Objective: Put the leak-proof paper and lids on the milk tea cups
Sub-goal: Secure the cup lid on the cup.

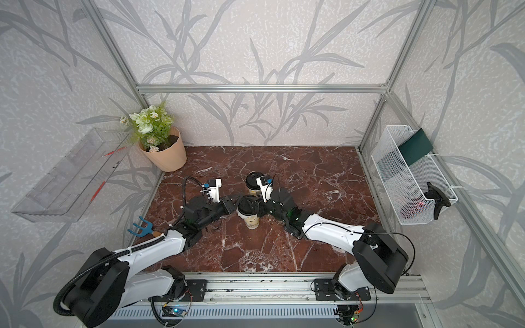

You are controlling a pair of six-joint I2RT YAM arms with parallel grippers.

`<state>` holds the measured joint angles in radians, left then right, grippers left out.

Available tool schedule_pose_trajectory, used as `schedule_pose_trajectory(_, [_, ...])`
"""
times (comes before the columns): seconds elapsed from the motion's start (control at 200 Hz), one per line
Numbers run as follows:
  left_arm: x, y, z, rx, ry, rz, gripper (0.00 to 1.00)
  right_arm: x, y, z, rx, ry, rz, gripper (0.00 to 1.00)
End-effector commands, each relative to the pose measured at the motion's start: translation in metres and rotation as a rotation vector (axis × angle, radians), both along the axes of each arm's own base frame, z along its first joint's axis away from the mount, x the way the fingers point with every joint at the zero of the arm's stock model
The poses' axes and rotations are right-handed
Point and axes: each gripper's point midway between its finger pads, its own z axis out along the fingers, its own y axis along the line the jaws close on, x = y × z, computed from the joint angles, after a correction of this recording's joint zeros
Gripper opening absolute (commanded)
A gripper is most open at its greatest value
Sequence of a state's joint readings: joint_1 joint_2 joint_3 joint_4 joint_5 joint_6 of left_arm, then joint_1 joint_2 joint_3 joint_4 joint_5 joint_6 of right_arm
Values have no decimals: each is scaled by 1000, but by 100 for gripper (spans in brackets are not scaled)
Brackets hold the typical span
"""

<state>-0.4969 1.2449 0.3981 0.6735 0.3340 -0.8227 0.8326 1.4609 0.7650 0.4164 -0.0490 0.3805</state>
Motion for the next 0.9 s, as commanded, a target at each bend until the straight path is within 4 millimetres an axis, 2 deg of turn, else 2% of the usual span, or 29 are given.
schedule_pose_trajectory(0.0, [-90,40,-173,370,551,-62,27,-50,-57,-142,-432,318,5,56])
schedule_pose_trajectory(0.11, [-97,48,-181,406,567,-58,27,-52,-60,-146,-434,326,2,56])
schedule_pose_trajectory(0.26, [-96,47,-182,409,560,-61,27,-52,-63,-148,-434,328,-9,55])
schedule_pose_trajectory(0.415, [-100,44,-195,373,578,-63,27,-52,-65,-150,-446,328,-18,55])
schedule_pose_trajectory(0.52, [-100,41,-197,360,583,-73,26,-53,-66,-151,-455,329,-18,55])
schedule_pose_trajectory(0.64, [-94,41,-184,385,554,-68,26,-54,-67,-151,-462,326,-17,55])
schedule_pose_trajectory(0.895, [-74,62,-125,452,428,52,27,-53,-65,-149,-460,323,-18,55])
